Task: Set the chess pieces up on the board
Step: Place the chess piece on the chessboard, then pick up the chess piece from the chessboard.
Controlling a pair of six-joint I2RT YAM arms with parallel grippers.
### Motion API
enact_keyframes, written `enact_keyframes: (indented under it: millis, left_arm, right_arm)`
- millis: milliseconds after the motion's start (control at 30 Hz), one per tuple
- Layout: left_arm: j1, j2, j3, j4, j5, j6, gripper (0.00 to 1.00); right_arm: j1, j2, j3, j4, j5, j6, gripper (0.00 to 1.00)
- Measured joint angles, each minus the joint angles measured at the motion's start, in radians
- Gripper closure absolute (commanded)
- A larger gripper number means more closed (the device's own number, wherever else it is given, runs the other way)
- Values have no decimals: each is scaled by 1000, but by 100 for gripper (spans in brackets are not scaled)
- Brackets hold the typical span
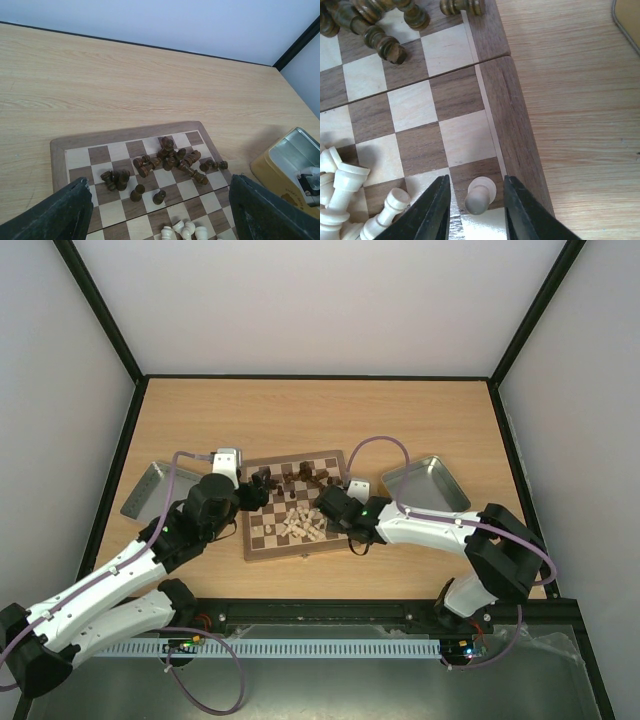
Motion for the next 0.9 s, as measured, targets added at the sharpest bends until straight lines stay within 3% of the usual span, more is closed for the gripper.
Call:
enact_keyframes:
  millis: [333, 900]
  left_arm:
    - [0, 1, 13, -23, -11, -3, 23]
    - [0, -61, 79, -64, -98, 20, 20]
  right_arm:
    - [0, 10, 113, -23, 9, -64, 65]
    - [32, 270, 352, -23, -132, -259, 63]
